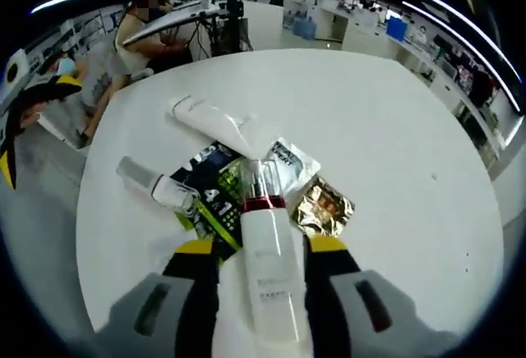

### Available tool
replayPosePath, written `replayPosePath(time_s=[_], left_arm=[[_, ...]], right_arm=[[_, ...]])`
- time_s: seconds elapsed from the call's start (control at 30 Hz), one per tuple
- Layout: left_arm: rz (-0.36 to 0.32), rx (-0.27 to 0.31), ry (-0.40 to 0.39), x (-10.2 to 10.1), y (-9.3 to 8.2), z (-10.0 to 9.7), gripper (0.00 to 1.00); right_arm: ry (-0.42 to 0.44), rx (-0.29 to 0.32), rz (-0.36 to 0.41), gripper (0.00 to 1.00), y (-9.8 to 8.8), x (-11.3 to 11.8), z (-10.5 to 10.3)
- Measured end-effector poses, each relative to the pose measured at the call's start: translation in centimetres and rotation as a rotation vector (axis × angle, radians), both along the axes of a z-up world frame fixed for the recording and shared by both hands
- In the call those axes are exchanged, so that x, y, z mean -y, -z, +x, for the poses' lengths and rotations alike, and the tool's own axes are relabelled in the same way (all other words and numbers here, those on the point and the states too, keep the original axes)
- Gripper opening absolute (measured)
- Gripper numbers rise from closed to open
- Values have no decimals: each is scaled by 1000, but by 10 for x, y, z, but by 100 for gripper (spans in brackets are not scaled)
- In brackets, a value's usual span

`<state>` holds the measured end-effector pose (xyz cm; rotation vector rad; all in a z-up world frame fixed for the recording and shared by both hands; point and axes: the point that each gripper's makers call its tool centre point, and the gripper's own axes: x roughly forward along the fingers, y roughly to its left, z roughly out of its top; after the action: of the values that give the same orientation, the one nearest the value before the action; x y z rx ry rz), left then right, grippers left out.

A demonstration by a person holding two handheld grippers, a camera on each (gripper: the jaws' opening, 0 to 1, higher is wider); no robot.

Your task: Arrange the skincare products in the storage area until every visible bottle or jar stands upright without overlapping.

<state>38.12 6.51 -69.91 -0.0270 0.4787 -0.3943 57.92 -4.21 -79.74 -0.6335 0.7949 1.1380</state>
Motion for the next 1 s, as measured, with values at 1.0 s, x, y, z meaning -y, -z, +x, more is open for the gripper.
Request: replayPosePath(time_s=[1.0], left_arm=[[15, -44, 20, 4, 8, -1, 91]], right_arm=[[8, 35, -95, 32, 29, -15, 12]])
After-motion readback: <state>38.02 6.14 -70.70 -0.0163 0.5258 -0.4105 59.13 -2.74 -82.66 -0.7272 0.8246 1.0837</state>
